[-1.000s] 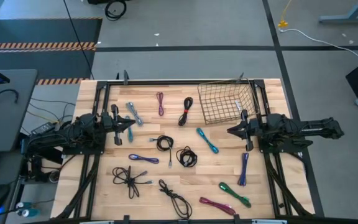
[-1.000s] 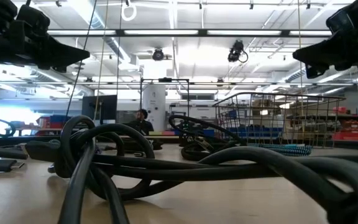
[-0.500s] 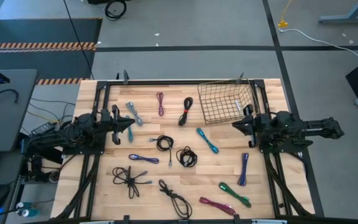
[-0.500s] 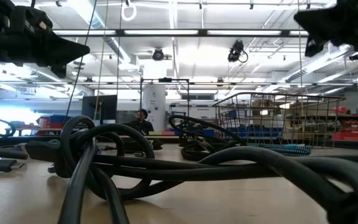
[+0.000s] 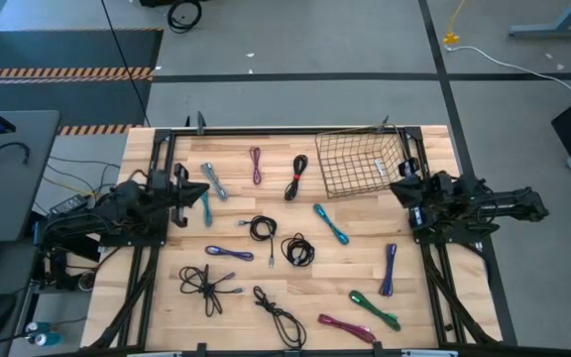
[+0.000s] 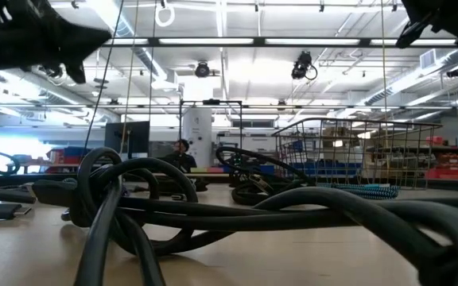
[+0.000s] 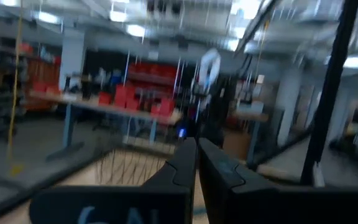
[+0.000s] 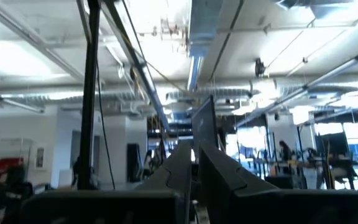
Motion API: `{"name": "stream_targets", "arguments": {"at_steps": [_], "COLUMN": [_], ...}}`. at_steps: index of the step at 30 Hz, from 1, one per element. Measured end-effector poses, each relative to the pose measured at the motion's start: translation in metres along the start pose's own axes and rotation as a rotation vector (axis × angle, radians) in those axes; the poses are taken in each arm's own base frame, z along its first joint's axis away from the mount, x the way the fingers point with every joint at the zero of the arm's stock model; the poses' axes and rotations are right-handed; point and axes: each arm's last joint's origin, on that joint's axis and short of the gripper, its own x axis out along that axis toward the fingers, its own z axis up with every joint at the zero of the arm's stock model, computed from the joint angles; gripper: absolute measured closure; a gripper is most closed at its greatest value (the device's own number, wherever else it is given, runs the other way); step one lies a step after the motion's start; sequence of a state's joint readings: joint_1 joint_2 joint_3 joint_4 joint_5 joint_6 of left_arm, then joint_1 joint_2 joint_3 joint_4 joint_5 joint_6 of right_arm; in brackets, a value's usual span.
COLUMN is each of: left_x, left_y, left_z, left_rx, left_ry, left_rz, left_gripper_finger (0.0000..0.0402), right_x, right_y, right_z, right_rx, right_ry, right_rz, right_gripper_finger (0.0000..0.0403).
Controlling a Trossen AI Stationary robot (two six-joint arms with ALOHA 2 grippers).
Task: Pick and place USB-C Cables
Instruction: Put the black charger cable into the wire basket
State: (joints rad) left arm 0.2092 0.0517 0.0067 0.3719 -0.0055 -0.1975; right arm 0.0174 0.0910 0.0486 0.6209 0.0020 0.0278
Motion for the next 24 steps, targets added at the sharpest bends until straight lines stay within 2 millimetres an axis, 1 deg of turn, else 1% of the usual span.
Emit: {"name": "stream_targets", "arguments": {"at_steps": [3, 5, 12, 22, 24], "left_x": [0.000, -0.001, -0.001, -0.001, -0.001], "left_y": [-0.002, -0.002, -0.002, -0.002, -0.003], "left_z": [0.008, 0.011, 0.011, 0.011, 0.014], "left_rx": [-0.008, -0.032, -0.104, -0.107, -0.108], "left_ry": [-0.080, -0.110, -0.110, -0.115, -0.140], "left_rz": [-0.016, -0.024, -0.027, -0.028, -0.033], "left_gripper_finger": [0.0379, 0.0379, 0.0379, 0.0379, 0.0379], "right_x": [0.000, 0.000, 0.000, -0.001, -0.001], "right_y": [0.000, 0.000, 0.000, 0.000, 0.001], "right_z": [0.003, 0.005, 0.010, 0.011, 0.011], "right_rx": [0.076, 0.093, 0.086, 0.114, 0.118], "right_ry": [-0.035, -0.054, -0.103, -0.112, -0.111], "right_rz": [0.003, 0.002, 0.003, 0.003, 0.022], "right_gripper_finger": [0.0364, 0.0364, 0.0364, 0.0364, 0.0364]}}
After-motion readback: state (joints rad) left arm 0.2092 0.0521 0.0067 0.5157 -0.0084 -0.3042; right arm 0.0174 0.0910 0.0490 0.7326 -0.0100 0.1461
